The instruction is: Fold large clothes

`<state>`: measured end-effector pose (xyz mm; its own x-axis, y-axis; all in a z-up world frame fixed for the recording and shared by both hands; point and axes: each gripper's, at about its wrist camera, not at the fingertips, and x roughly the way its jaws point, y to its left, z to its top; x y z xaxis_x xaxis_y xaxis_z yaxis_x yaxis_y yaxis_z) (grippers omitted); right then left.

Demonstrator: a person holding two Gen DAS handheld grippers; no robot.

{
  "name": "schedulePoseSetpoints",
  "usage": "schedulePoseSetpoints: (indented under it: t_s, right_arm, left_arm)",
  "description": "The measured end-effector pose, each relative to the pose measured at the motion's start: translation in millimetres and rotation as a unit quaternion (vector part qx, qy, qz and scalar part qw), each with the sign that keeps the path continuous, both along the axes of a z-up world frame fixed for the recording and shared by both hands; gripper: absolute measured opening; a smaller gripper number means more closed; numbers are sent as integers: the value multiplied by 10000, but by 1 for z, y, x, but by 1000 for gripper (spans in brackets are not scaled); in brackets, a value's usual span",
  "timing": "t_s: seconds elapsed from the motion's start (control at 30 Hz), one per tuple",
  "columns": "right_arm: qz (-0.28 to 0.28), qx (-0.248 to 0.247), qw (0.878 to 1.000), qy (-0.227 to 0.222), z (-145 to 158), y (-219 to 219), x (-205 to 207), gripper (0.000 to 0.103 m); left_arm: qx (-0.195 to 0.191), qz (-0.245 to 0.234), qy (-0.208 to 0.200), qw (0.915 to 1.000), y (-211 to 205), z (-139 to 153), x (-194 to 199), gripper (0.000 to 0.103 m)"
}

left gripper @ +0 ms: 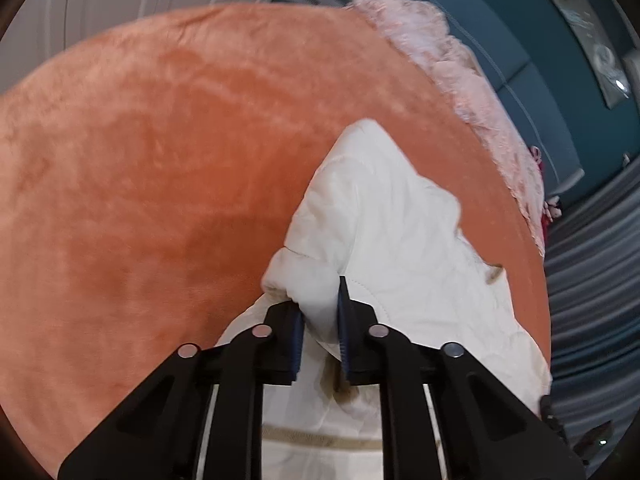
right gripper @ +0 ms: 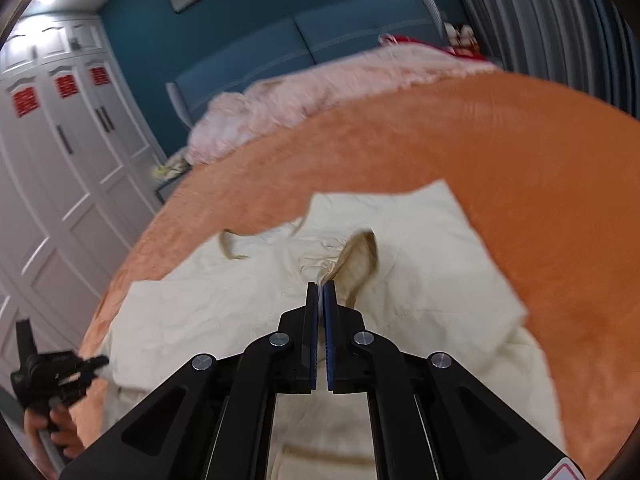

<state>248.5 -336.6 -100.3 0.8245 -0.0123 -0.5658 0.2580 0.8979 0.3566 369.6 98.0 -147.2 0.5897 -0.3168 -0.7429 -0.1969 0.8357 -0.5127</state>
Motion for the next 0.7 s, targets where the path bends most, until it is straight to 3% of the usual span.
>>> schedulePoseSetpoints:
  t_s: [0.13, 0.27, 0.53, 0.7]
  right_arm:
    - [56, -513, 9979, 401, -16, 5, -14, 2]
    - [55, -484, 9944, 941, -54, 4, -11, 2]
    - [89, -796, 9890, 1242, -80, 16, -5, 2]
    - [84, -1017, 9857, 1342, -87, 24, -1, 2]
  left_arm:
    - [554, -270, -182, 9979, -11, 1, -17, 12]
    - [1088, -317, -76, 9935, -26, -19, -16, 13]
    - [1692, -412, -249, 9844, -42, -38, -19, 17]
    - [2266, -447, -423, 9720, -58, -43, -22, 19]
